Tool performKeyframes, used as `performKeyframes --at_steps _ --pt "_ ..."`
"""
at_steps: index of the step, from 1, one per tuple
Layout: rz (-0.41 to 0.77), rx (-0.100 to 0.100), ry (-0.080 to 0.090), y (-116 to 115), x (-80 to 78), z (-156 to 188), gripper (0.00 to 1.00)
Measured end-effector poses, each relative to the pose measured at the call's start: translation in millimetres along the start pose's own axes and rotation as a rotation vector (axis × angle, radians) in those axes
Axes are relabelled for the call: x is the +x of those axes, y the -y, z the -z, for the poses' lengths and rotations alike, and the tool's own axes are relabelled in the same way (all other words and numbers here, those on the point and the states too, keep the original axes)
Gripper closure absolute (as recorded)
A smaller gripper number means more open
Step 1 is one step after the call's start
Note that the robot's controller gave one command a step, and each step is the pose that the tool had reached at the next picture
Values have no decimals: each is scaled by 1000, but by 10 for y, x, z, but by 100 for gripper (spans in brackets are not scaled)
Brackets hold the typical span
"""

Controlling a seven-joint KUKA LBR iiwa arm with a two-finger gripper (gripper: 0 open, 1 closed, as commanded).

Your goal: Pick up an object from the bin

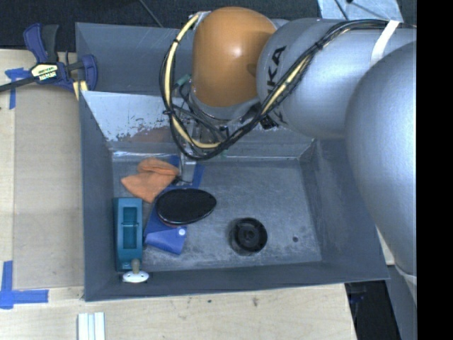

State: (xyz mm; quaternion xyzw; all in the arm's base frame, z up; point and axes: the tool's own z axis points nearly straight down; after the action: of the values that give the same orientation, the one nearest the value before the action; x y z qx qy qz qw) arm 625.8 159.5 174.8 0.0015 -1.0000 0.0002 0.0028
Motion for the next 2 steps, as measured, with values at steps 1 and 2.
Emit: performKeyframes --at_steps 1,2 --pt "-3 -1 9 8 -18 56 0" --pt "7 -5 16 -122 152 -687 0"
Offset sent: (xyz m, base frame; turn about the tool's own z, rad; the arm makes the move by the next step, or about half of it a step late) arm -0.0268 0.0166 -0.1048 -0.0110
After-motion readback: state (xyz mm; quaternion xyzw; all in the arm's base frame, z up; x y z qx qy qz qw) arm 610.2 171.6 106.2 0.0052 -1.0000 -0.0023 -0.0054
